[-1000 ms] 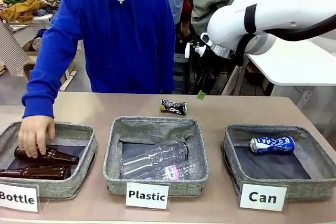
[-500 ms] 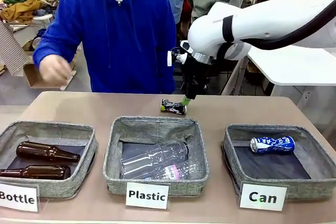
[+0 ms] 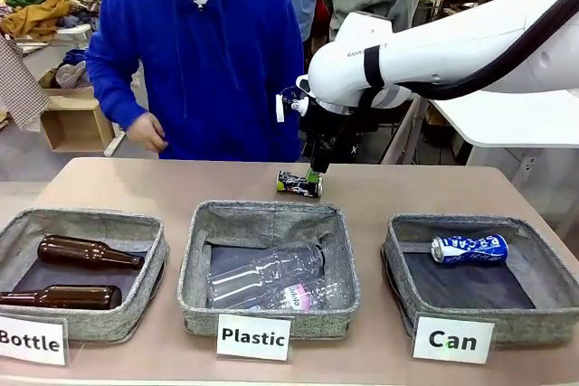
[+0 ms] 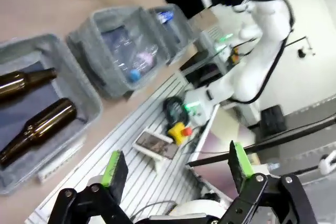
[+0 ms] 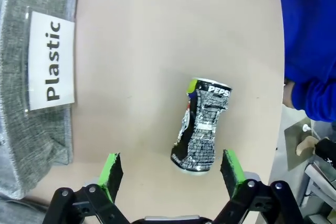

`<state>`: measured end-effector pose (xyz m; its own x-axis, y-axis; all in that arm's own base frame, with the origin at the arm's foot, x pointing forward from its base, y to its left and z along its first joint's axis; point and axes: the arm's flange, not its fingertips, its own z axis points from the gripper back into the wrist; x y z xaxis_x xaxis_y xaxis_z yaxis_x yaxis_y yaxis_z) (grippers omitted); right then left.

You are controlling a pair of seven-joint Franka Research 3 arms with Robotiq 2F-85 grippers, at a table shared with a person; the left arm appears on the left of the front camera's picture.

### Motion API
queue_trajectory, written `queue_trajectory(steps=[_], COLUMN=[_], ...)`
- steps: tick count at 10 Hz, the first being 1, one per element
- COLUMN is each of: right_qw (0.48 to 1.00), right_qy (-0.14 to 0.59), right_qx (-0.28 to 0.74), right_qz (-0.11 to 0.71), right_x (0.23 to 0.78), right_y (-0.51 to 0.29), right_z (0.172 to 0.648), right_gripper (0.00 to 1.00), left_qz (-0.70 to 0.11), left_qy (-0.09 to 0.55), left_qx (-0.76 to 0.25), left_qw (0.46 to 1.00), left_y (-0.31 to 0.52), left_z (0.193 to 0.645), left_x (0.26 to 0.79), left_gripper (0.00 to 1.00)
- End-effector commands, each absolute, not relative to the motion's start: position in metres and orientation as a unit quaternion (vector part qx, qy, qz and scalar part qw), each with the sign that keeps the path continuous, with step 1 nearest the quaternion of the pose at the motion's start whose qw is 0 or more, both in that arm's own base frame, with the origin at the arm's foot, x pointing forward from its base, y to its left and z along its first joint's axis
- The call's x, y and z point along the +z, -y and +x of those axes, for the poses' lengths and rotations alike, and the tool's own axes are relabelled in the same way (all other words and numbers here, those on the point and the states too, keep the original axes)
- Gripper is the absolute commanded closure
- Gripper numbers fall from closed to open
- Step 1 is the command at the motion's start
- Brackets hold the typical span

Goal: Sort the can waste into the basket.
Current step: Pick up the can waste from the table and place it in the right Fabric basket.

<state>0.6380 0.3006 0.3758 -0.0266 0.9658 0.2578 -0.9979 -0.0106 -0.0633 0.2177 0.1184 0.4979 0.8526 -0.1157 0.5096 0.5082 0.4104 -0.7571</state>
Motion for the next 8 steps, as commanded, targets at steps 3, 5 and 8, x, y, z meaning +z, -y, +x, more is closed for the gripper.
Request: queue_trajectory(steps=[3,5,8], right_qw=[0.692,0.694,0.702], right_qy=[0.145,0.151,0.158], right_qx=[0.706,0.703,0.692], right_qz=[0.04,0.044,0.052], right_x=[0.362,0.35,0.33], right_y=[-0.303,-0.3,-0.3], right_z=[0.654,0.664,0.679], right_gripper=[0.0,0.0,0.0], left_qz=[-0.539,-0.539,-0.539], left_qy=[0.211,0.211,0.211], left_qx=[-0.181,-0.181,-0.181], left_qw=[0.795,0.795,0.795], left_y=[-0.124,-0.124,-0.124], left_z=[0.208,0.208,0.208], left_x=[0.502,0.502,0.502], left_gripper=[0.0,0.0,0.0])
